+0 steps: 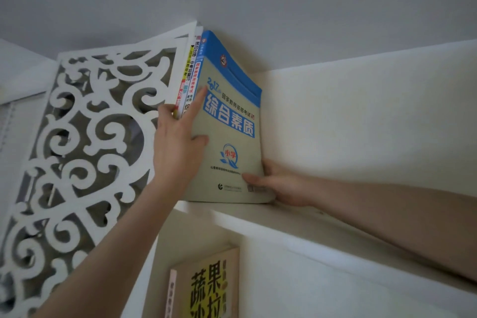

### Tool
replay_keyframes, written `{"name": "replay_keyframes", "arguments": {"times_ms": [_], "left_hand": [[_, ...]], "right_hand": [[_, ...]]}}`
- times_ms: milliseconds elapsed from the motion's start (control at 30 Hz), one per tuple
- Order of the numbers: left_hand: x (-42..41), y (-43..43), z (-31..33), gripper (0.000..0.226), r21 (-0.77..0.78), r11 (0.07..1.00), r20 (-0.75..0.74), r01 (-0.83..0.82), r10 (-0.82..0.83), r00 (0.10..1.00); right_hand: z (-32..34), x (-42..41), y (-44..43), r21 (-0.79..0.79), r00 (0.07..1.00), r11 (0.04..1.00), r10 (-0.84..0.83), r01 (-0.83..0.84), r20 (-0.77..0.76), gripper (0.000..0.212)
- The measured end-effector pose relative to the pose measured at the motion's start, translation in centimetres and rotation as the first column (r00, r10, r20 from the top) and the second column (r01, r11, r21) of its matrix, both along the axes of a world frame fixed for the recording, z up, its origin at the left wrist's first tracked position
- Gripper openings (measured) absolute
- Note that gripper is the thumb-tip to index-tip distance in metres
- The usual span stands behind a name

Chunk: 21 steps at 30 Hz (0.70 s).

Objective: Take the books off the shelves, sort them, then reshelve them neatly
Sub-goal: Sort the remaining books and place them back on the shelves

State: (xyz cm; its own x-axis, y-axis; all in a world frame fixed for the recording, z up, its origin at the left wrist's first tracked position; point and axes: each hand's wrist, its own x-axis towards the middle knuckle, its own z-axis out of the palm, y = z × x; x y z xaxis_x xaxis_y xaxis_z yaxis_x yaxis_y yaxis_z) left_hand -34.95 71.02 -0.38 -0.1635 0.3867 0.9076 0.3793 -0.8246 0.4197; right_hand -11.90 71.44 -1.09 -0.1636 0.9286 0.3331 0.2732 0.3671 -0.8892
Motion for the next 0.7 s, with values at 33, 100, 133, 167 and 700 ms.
{"name": "replay_keyframes", "arguments": {"times_ms": [33,100,133,167,700], "left_hand": [[0.1,0.1,0.0,0.08,0.006,1.0,0.004,-0.018,0.018,1.0],[0.3,0.1,0.0,0.078,0.022,0.997,-0.004,-0.07,0.071,0.998],[0.5,0.0,0.1,0.078,0.029,0.995,-0.009,-0.096,0.097,0.995],[0.6,-0.1,0.2,0.078,0.038,0.991,-0.01,-0.126,0.127,0.992],[0.2,-0.9,-4.5,0.12,-0.014,0.999,-0.073,0.036,-0.037,0.997]], "right_hand": [[-0.2,0.0,0.1,0.019,1.0,1.0,-0.001,0.001,0.008,0.063],[-0.6,-0.5,0.2,0.074,0.997,0.996,-0.044,0.039,0.057,0.073],[-0.8,-0.7,0.3,0.116,0.988,0.989,-0.107,0.093,0.112,0.077],[-0.9,-0.9,0.4,0.178,0.964,0.97,-0.196,0.164,0.181,0.076],[0.5,-1.5,-3.2,0.254,0.646,0.889,-0.453,0.382,0.615,0.088]]}}
